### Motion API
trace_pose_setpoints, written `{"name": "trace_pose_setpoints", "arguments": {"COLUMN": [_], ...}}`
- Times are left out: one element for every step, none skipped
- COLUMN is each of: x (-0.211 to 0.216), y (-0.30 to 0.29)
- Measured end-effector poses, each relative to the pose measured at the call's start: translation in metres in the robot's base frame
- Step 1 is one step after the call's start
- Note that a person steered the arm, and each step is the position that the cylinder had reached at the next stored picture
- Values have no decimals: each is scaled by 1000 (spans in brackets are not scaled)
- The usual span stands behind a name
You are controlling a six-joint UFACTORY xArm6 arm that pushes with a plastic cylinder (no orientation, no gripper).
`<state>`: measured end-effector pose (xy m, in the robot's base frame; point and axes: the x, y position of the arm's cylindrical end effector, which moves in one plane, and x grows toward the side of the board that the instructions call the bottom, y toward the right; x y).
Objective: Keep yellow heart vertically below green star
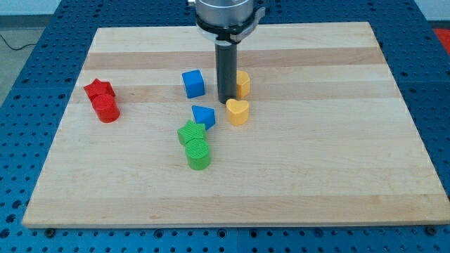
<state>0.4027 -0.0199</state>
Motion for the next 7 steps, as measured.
{"name": "trace_pose_setpoints", "arguments": {"x": [21, 58, 97, 125, 151, 155, 126], "y": [-4, 5, 21, 22, 19, -14, -66]}}
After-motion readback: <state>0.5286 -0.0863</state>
